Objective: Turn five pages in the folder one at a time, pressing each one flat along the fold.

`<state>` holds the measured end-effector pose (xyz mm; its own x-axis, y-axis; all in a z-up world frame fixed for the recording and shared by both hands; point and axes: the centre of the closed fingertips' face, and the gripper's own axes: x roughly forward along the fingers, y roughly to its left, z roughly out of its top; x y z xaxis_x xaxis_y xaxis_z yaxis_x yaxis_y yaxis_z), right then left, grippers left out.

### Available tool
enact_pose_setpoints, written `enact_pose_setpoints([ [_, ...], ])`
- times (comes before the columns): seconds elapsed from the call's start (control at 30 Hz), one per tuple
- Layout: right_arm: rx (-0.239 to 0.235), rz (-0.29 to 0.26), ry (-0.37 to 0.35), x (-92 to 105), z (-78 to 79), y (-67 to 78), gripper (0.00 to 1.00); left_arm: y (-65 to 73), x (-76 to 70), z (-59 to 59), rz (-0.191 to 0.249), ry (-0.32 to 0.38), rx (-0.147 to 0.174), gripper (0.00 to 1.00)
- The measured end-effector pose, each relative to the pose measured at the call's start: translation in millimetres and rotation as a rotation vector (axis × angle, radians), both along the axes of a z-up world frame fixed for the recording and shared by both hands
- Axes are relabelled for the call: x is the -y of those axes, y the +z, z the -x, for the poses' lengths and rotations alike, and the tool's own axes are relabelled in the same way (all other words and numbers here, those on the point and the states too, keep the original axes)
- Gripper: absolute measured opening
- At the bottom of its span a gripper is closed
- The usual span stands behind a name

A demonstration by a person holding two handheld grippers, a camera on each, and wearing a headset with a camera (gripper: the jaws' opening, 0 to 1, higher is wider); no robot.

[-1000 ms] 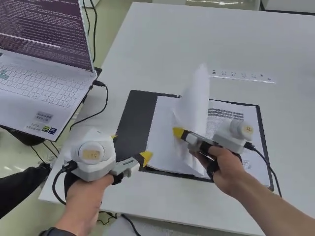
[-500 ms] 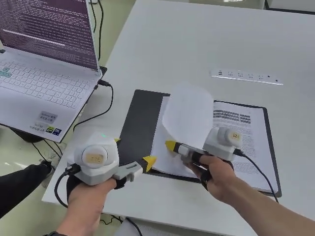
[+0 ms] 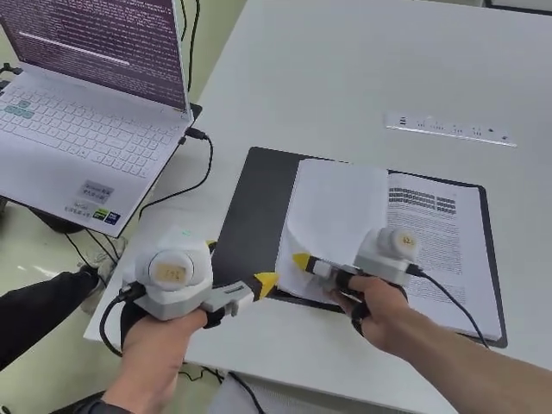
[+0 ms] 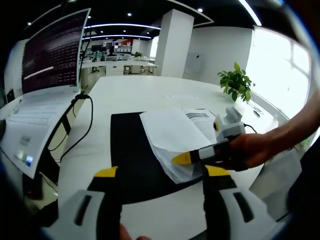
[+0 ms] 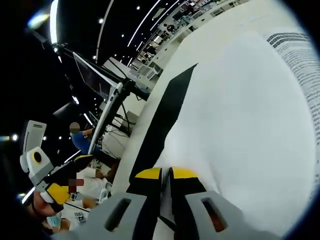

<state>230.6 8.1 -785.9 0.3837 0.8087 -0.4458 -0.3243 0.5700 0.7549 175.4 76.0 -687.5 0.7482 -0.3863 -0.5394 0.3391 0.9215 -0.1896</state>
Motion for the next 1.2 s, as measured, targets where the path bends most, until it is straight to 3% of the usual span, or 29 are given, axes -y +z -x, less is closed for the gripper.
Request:
enact_pose_setpoints([
  [0.47, 0.047, -0.097, 0.051, -12.7, 9.6, 20.9, 0.35, -3.6, 8.1, -2.6, 0.005, -0.017, -0.005, 0.66],
  [0.53, 0.100, -0.108, 0.086, -12.9, 13.2, 29.3, 0.40, -5.9, 9.8, -2.5, 0.001, -0.026, -0.010, 0.66],
  [0.6, 0.118, -0.133, 0.110, -10.9, 18.6, 37.3, 0.45, -7.6, 10.7, -2.5, -0.011, -0.041, -0.012, 0.66],
  [0.77, 0.159, -0.122, 0.108, 14.8, 21.4, 45.4, 0.47, -7.6, 13.1, -6.0, -0.035, -0.074, -0.008, 0.65],
  [0.87, 0.244, -0.114, 0.080, 36.7, 17.7, 62.2, 0.44, -6.3, 16.2, -10.6, -0.031, -0.083, -0.002, 0.64],
  [1.07, 0.284, -0.070, 0.084, 73.1, 25.7, 71.4, 0.44, -11.0, 32.3, -17.1, -0.026, -0.122, -0.007, 0.60],
  [1.2, 0.295, -0.064, 0.030, 96.7, 22.9, 75.0, 0.44, -15.8, 45.1, -20.5, -0.021, -0.150, -0.012, 0.55],
])
